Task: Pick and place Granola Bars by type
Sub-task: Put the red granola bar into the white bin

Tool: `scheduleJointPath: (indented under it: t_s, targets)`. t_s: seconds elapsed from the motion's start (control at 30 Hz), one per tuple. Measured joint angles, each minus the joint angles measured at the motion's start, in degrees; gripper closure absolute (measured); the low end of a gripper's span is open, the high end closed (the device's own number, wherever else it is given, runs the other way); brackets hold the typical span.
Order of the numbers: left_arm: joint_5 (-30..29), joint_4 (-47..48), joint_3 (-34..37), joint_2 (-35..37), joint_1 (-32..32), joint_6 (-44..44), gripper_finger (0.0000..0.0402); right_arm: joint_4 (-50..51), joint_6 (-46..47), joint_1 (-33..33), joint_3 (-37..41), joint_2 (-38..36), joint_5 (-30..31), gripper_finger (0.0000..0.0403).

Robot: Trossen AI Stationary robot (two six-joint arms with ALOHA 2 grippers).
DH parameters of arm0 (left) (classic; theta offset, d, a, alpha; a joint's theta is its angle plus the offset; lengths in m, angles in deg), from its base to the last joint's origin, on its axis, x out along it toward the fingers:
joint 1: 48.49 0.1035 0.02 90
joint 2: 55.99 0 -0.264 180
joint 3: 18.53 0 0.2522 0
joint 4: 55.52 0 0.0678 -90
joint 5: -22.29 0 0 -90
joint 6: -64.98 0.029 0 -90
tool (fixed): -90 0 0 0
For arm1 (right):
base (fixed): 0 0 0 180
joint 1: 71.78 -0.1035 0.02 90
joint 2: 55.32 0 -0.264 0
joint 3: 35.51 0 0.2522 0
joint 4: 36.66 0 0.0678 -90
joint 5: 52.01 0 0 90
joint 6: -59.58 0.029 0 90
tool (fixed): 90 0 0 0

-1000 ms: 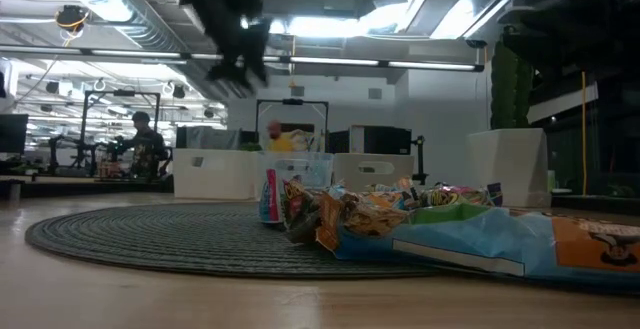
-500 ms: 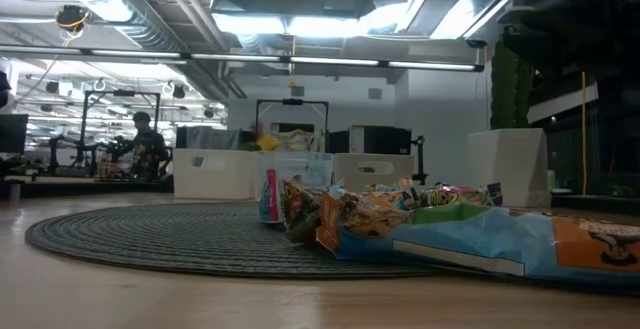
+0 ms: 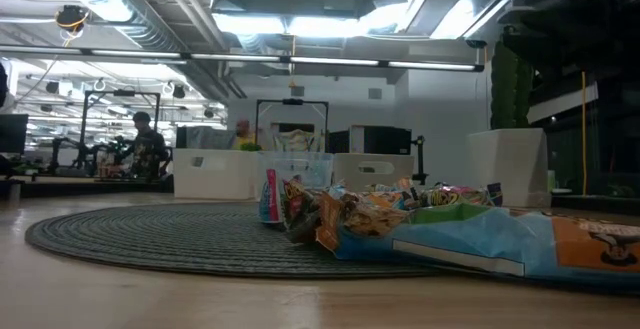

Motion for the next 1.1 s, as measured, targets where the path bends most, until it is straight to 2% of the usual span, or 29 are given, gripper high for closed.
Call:
scheduleJointPath:
  t_s: [0.13,0.27,0.5,0.57,0.77,0.9,1.1]
  targets:
    - [-1.8,4.0,0.1,-1.7,-2.0,-2.2,0.0238,0.0,0.0,0.0,0.0,0.0,0.0,0.0214]
    - [-7.6,11.1,0.7,-5.2,-4.7,-7.2,0.0238,0.1,0.1,0.0,0.0,0.0,0.0,0.0214]
    - [-14.9,28.0,0.7,-18.6,-8.9,-19.0,0.0238,1.5,0.2,0.0,0.0,0.0,0.0,0.0214]
    - [-14.6,29.3,0.7,-23.4,-9.6,-20.4,0.0238,2.2,0.1,0.0,0.0,0.0,0.0,0.0214]
    - [-8.2,26.9,0.7,-33.9,-10.0,-21.1,0.0227,6.2,0.1,0.0,0.0,0.0,-0.2,0.0214]
    - [-5.7,25.0,0.7,-36.6,-10.0,-22.0,0.0207,6.1,0.1,0.0,0.0,0.0,-0.5,0.0214]
    - [-5.2,25.3,0.7,-36.3,-9.7,-26.2,0.0162,6.1,0.1,0.0,0.0,0.0,-0.5,0.0214]
